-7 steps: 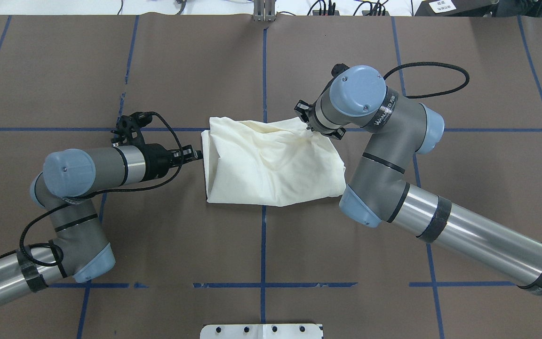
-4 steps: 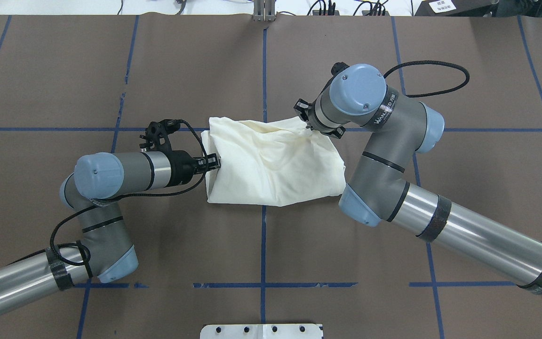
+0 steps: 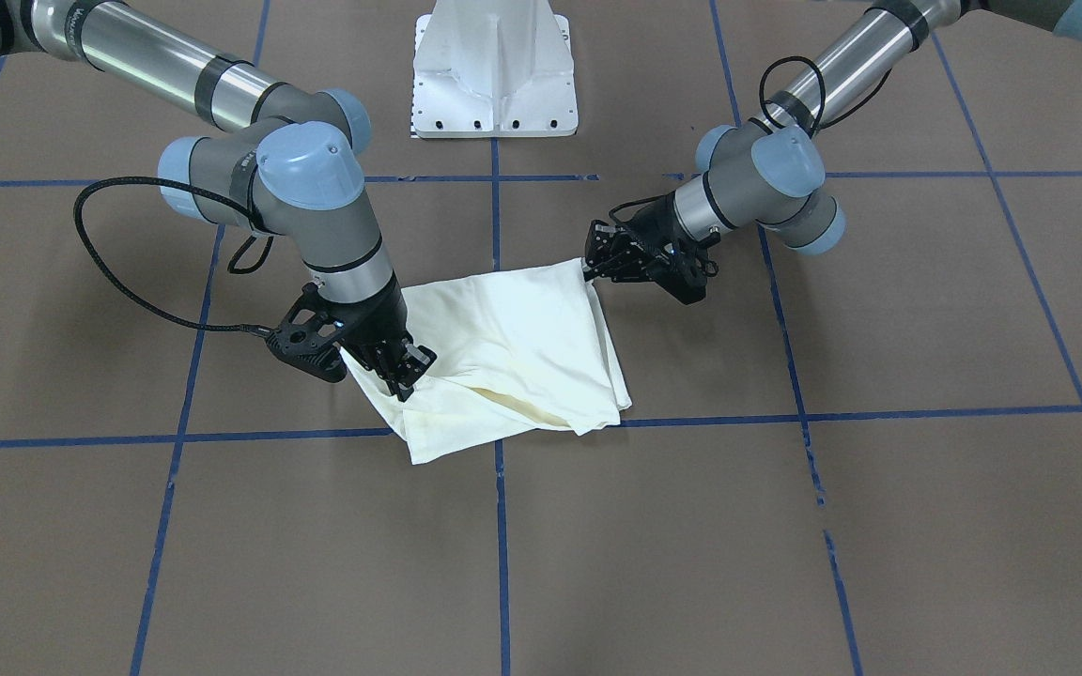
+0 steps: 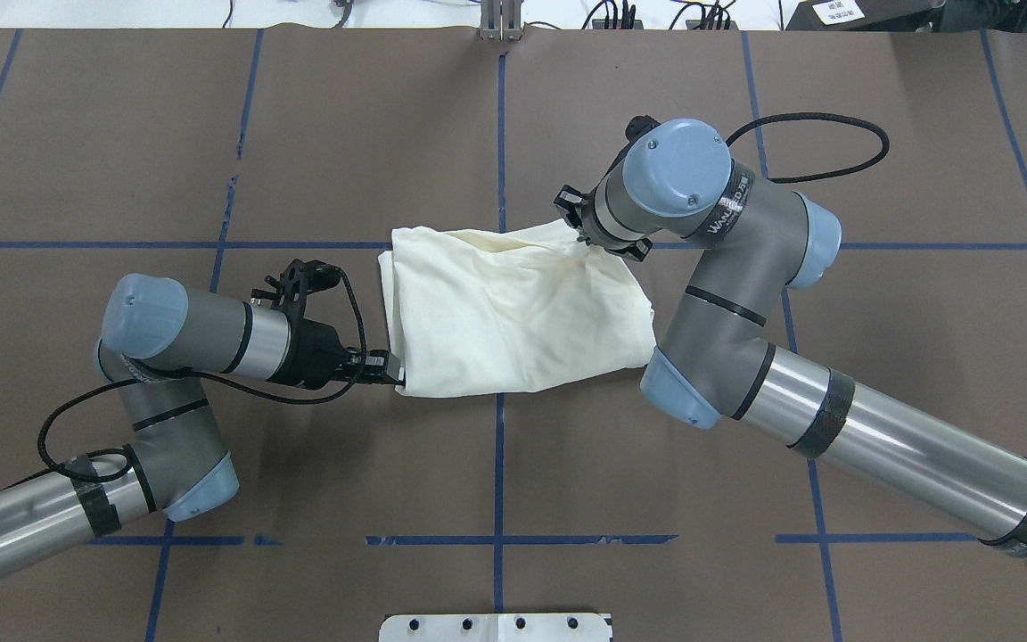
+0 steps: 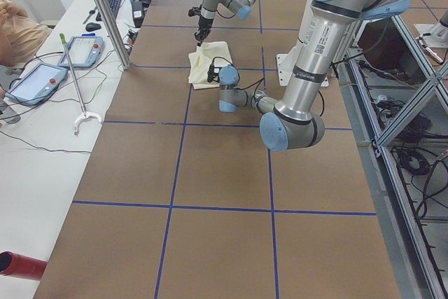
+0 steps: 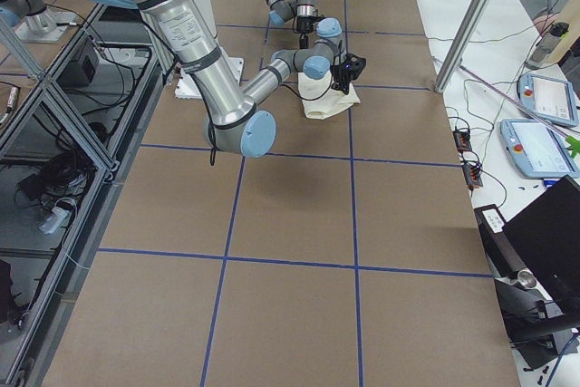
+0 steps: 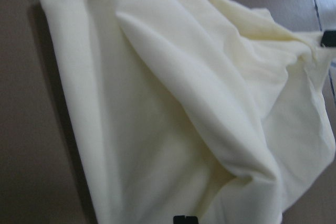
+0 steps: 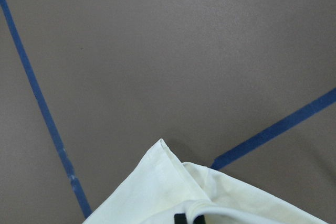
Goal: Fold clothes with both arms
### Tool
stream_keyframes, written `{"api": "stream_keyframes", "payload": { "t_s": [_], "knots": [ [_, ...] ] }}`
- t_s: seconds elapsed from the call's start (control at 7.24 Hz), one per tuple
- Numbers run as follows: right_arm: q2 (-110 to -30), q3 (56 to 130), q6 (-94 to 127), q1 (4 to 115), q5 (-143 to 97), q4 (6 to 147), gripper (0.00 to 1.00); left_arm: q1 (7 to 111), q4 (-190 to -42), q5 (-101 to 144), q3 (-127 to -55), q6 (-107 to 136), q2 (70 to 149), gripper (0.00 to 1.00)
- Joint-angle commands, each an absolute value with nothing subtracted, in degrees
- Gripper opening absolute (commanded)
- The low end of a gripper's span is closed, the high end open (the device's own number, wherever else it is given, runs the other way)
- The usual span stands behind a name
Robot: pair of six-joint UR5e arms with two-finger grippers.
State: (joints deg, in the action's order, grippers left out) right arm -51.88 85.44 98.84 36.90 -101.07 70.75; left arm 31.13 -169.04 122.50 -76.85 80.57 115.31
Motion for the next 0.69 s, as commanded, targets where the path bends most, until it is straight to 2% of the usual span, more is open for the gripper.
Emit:
{"api": "stream_keyframes", "payload": {
  "t_s": [0.0, 0.41, 0.55],
  "knots": [
    [-51.86, 85.52, 98.88, 36.91, -101.07, 70.75, 0.0, 30.85, -172.69, 127.78, -76.64, 80.86, 115.66, 0.0],
    [-51.94, 85.52, 98.7, 37.09, -101.16, 70.75, 0.0, 30.76, -177.5, 132.5, -78.65, 84.78, 112.96, 0.0],
    [-52.03, 85.17, 98.44, 37.61, -101.16, 70.84, 0.19, 31.72, -178.06, 131.32, -79.71, 90.3, 112.94, 0.0]
  ]
}}
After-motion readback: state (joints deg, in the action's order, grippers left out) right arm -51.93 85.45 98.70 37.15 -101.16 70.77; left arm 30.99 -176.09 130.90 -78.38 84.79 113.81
